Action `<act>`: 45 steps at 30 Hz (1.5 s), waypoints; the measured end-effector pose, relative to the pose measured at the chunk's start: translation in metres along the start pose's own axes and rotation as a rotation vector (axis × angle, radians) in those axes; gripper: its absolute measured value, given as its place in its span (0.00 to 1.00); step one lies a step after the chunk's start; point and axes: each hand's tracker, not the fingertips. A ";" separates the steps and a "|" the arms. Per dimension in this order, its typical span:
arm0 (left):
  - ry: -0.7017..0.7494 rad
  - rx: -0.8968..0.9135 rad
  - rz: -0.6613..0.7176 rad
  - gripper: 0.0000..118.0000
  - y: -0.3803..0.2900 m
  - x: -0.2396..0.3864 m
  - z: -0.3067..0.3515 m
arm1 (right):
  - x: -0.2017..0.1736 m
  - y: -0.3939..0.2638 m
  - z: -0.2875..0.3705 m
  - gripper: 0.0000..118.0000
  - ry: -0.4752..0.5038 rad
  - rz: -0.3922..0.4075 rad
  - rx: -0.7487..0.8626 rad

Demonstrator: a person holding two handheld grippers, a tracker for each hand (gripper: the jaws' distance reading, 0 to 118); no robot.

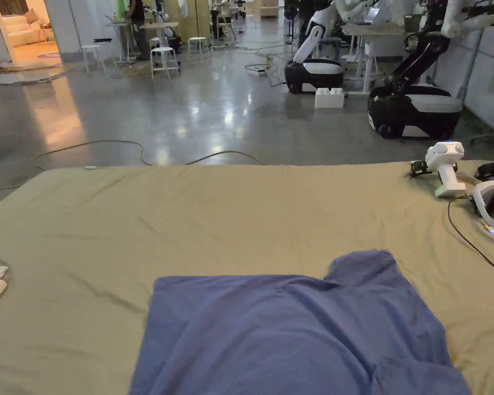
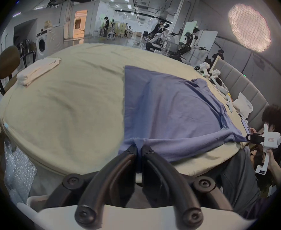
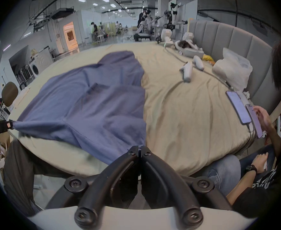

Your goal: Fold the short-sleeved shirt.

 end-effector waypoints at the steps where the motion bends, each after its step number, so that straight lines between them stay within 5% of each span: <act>1: 0.020 0.012 0.005 0.19 -0.002 -0.001 0.003 | 0.003 -0.003 -0.003 0.09 0.002 -0.006 -0.004; 3: 0.020 0.069 0.009 0.69 -0.003 -0.005 0.014 | 0.011 -0.005 -0.008 0.56 0.014 -0.058 -0.058; 4: 0.040 0.118 0.025 0.81 -0.003 -0.006 0.022 | 0.021 -0.010 -0.015 0.70 0.019 -0.100 -0.053; 8: 0.115 0.303 0.068 0.82 0.010 0.008 0.062 | 0.023 0.001 0.019 0.71 0.041 -0.189 0.039; 13: 0.141 0.558 -0.078 0.82 0.026 0.067 0.124 | -0.014 0.029 0.098 0.71 0.122 -0.161 0.350; 15: 0.178 0.644 -0.083 0.81 0.027 0.098 0.146 | -0.037 0.036 0.126 0.57 0.124 -0.145 0.475; 16: 0.173 0.676 -0.099 0.80 0.027 0.110 0.154 | -0.053 0.041 0.138 0.42 0.100 -0.123 0.515; 17: 0.164 0.688 -0.120 0.77 0.026 0.121 0.161 | -0.064 0.043 0.147 0.10 0.086 -0.108 0.559; 18: 0.168 0.698 -0.134 0.69 0.027 0.132 0.167 | -0.074 0.045 0.154 0.00 0.083 -0.086 0.591; 19: 0.170 0.698 -0.153 0.52 0.028 0.141 0.172 | -0.082 0.048 0.160 0.00 0.055 -0.078 0.646; 20: 0.163 0.704 -0.196 0.08 0.028 0.148 0.178 | -0.089 0.052 0.164 0.00 0.083 -0.044 0.640; 21: 0.188 0.706 -0.237 0.00 0.026 0.151 0.179 | -0.094 0.056 0.169 0.00 0.124 -0.010 0.638; 22: 0.243 0.729 -0.245 0.00 0.023 0.158 0.180 | -0.100 0.058 0.174 0.00 0.115 0.011 0.654; 24: 0.089 0.663 -0.234 0.00 0.026 0.152 0.191 | -0.107 0.058 0.180 0.00 0.130 0.047 0.685; 31: 0.134 0.658 -0.256 0.00 0.016 0.149 0.194 | -0.124 0.058 0.184 0.00 0.131 0.118 0.702; 40: 0.013 0.616 -0.162 0.00 0.016 0.116 0.171 | -0.116 0.053 0.176 0.00 0.173 0.065 0.648; 45: -0.012 0.399 -0.118 0.01 0.018 0.075 0.114 | -0.103 0.045 0.164 0.00 0.244 0.015 0.565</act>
